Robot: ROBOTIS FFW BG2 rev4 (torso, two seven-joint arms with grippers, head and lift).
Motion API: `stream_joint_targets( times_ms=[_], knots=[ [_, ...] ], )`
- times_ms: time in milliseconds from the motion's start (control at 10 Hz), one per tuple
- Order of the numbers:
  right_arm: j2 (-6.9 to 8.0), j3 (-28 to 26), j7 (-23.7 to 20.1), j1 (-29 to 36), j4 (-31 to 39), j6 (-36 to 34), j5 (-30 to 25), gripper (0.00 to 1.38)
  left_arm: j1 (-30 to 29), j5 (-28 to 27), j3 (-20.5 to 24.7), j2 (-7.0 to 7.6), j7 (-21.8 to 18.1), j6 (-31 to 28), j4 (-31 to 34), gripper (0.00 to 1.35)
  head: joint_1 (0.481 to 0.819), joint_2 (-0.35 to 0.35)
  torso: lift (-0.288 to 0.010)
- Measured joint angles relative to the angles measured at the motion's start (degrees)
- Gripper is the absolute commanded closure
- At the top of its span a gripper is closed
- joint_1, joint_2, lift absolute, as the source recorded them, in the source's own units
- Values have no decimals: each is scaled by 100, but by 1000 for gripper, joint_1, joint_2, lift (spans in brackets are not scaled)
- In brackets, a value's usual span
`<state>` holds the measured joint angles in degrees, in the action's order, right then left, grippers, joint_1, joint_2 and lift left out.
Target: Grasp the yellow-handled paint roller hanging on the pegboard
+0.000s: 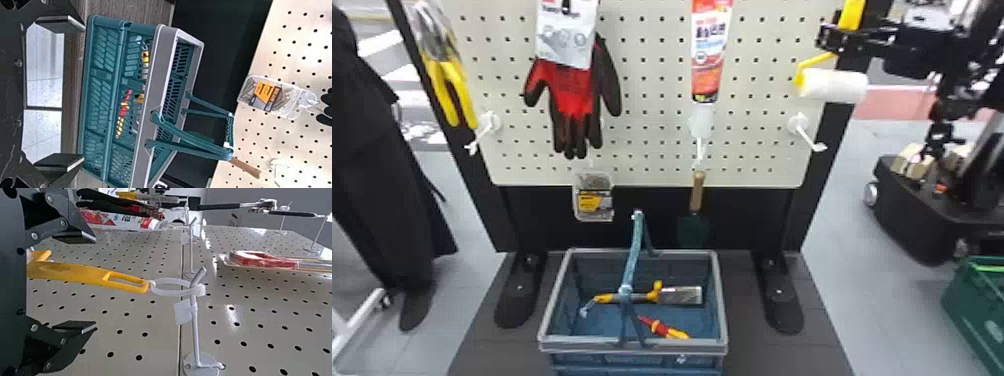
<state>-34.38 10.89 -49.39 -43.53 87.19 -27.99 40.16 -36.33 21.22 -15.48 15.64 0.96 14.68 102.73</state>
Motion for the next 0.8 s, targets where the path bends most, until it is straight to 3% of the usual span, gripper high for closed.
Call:
stream_joint_targets(
  times_ms=[200,800],
  knots=[
    [0,1,0,42,-25,-28,-2,1280,-8,5,-8,0,0,-1,0,144,549,0,-100],
    [1,1,8,31,20,-22,-130,1288,-19,22,-21,9,-1,-9,0,144,549,0,-100]
  ],
)
